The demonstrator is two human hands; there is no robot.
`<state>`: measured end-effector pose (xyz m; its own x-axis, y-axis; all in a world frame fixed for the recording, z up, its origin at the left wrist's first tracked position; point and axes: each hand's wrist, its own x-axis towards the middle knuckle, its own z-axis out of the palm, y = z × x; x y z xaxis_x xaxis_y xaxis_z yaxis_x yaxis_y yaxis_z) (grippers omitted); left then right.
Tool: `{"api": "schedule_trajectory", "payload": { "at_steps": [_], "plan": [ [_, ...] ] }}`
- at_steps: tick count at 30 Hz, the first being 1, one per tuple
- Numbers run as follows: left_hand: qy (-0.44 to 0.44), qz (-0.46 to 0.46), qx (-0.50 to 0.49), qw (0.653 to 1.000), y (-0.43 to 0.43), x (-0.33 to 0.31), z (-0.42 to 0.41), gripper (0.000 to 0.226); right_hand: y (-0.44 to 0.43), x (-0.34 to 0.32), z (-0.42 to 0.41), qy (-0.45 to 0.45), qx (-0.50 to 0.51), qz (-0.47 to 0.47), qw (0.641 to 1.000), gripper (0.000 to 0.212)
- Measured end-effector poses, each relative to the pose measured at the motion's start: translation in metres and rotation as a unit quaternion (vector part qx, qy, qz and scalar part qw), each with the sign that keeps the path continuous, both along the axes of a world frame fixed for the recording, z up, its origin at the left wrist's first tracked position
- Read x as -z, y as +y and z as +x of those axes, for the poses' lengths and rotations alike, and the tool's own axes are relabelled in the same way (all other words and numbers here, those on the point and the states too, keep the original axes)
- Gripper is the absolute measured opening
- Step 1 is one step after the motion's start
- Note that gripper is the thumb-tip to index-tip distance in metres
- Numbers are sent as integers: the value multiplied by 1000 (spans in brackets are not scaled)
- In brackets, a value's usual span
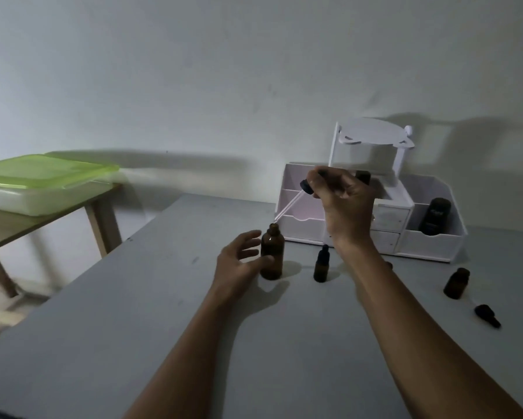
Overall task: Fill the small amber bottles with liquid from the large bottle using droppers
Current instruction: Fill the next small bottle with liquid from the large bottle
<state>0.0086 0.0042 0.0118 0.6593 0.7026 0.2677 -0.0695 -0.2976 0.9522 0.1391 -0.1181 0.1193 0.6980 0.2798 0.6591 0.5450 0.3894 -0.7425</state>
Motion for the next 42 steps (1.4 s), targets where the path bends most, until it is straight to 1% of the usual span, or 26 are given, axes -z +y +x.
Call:
{"api": "schedule_trajectory", "payload": {
  "at_steps": [3,5,6,10,14,19,23,27,32,35,38,40,42],
  "plan": [
    [10,9,19,1000,1,1,1,58,4,3,-3,-11,-5,-7,1000,9],
    [13,13,27,999,0,1,1,53,6,4,-3,-14,-6,-9,1000,7],
    [14,10,31,999,-1,1,1,52,7,4,-3,-18,-3,-12,1000,7],
    [16,5,34,999,1,2,1,49,10,5,-2,-35,3,-30,999,18],
    [14,7,33,999,0,2,2,48,14,9,-3,-67,13,-61,996,20],
    [14,2,39,999,1,4,3,51,22,16,-7,-76,-2,-96,992,24],
    [10,4,42,999,2,4,2,45,30,31,-7,-80,-15,-152,985,25],
    [16,14,33,999,3,4,4,43,33,49,-7,-106,-11,-213,971,22],
    [12,5,36,999,4,5,4,42,31,55,-6,-110,-5,-219,970,22],
    [6,-1,40,999,4,5,4,40,25,54,-7,-105,-12,-219,970,28],
    [-4,2,8,1000,0,4,5,42,11,53,-6,-102,-10,-202,974,31],
    [-15,51,-52,997,-3,0,6,41,-6,53,-2,-114,-3,-179,977,28],
    [-39,95,-120,987,-13,-7,6,36,-31,55,5,-138,9,-165,977,24]
  ]
}}
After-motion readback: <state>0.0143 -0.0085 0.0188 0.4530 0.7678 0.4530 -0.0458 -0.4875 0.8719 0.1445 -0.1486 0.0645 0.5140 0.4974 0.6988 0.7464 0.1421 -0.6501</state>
